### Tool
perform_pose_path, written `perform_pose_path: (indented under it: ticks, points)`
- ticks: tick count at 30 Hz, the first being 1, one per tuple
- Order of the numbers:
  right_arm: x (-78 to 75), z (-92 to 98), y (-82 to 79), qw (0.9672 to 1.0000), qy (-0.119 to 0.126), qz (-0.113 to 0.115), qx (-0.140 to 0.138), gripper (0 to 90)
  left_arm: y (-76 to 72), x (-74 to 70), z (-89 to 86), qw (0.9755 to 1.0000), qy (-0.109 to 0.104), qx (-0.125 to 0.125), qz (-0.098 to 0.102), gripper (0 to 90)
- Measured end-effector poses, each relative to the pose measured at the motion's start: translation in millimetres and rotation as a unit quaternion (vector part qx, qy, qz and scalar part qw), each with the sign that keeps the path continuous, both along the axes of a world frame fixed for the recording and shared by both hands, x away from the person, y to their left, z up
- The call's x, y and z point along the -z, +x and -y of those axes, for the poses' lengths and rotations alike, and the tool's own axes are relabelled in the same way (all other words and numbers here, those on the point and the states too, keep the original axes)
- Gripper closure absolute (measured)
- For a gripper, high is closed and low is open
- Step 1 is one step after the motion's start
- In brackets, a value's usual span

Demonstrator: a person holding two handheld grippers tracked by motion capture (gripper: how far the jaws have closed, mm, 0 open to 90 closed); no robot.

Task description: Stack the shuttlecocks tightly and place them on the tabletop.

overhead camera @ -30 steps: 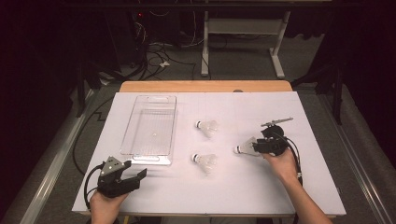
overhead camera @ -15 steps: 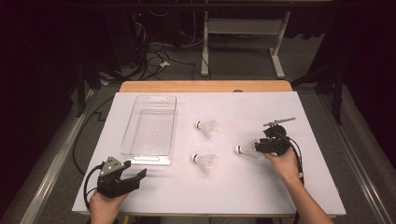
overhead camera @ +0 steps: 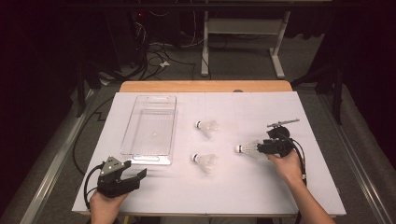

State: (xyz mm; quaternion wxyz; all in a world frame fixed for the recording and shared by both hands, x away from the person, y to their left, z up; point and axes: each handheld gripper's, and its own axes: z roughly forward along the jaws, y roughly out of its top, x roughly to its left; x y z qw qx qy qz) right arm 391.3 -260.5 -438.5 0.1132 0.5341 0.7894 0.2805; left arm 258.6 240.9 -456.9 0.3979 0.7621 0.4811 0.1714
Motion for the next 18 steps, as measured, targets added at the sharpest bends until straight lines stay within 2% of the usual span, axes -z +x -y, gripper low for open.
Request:
perform_pose_path:
  ticks: [10, 18]
  points:
    - [1.7, 5.2, -4.1, 1.0000, 0.003, 0.002, 0.004, 49.3, 0.2, 0.2, -0.4, 1.0000, -0.001, 0.000, 0.000, 30.9]
    - [-0.8, 10.9, -10.9, 0.9998, 0.010, 0.018, 0.007, 49.2, -0.9, -0.1, -0.2, 1.0000, 0.000, 0.000, 0.000, 30.9]
